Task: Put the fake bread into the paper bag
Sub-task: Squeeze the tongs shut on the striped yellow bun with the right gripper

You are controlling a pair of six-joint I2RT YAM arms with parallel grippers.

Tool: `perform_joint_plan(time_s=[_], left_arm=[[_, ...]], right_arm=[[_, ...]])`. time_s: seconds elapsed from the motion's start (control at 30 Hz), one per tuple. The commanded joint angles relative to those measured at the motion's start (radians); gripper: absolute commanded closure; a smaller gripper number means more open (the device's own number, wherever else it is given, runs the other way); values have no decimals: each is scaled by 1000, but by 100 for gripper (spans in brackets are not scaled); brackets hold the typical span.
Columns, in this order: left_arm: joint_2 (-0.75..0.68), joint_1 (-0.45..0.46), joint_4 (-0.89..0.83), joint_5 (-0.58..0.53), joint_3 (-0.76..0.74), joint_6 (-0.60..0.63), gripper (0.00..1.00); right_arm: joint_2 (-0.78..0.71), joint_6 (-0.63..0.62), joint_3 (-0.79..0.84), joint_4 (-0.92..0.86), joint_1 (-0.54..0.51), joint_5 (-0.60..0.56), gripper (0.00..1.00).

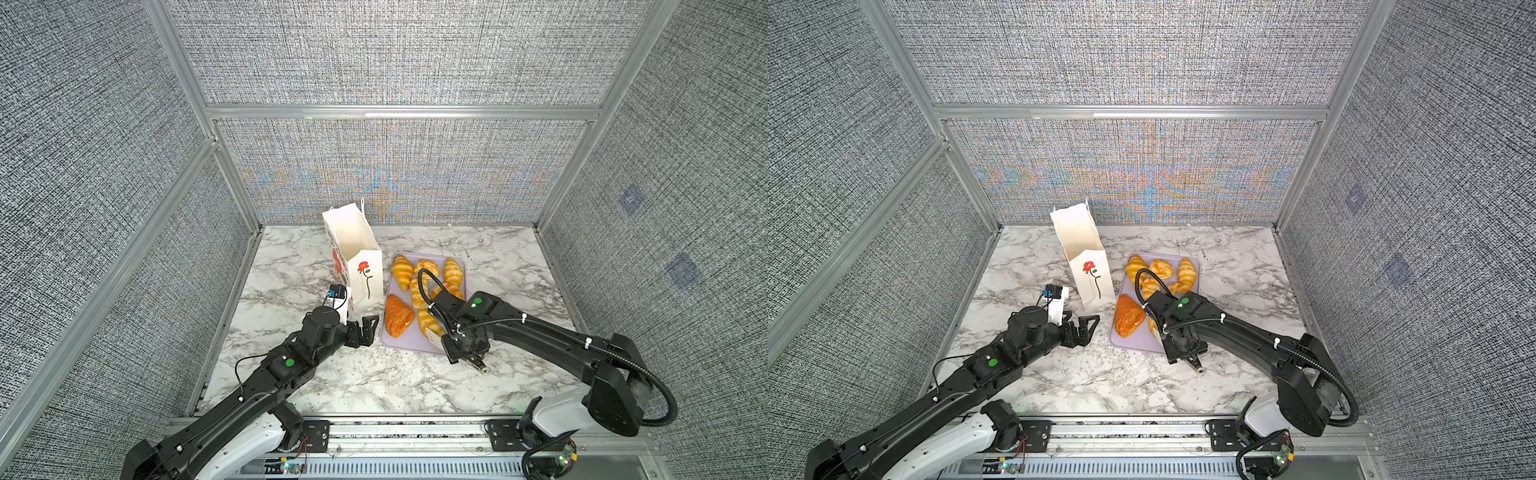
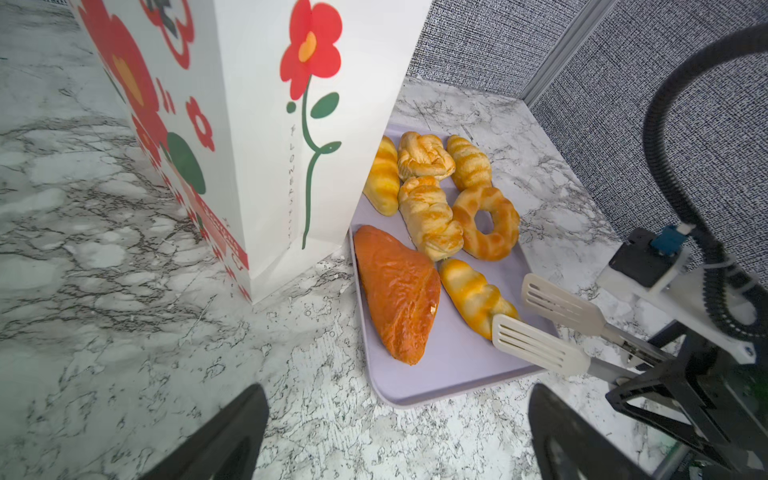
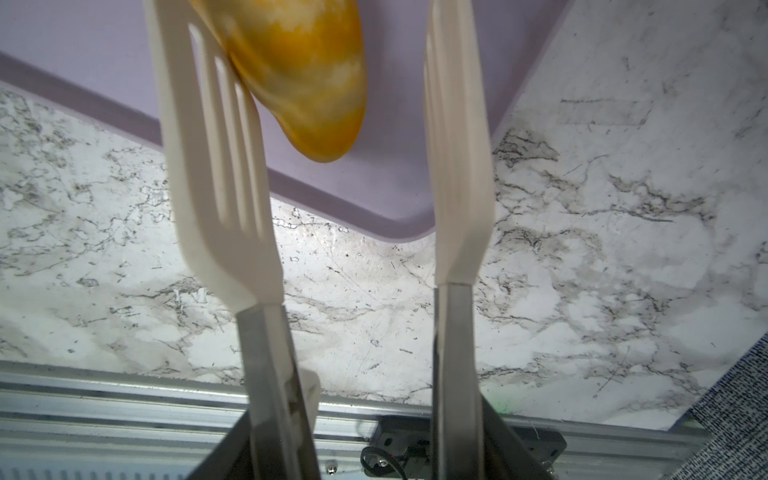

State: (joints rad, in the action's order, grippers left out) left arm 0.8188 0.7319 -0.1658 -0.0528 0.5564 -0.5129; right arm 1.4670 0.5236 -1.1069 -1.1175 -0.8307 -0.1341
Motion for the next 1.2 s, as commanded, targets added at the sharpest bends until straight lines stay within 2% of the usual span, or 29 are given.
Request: perform_joint_plan(time_s=[0.0,0.43,1.17], left_arm=[[6,4,22,-10,12,1,1],[5,18,18,-21,10,-4,1],[7,32,14,-36,12,-3,1]], right_arm=[[-5,-5,1,-3,2,-18,41],[4,-16,10,52,-7,16,40],[105,-51,-41,24,-11,-19,43]])
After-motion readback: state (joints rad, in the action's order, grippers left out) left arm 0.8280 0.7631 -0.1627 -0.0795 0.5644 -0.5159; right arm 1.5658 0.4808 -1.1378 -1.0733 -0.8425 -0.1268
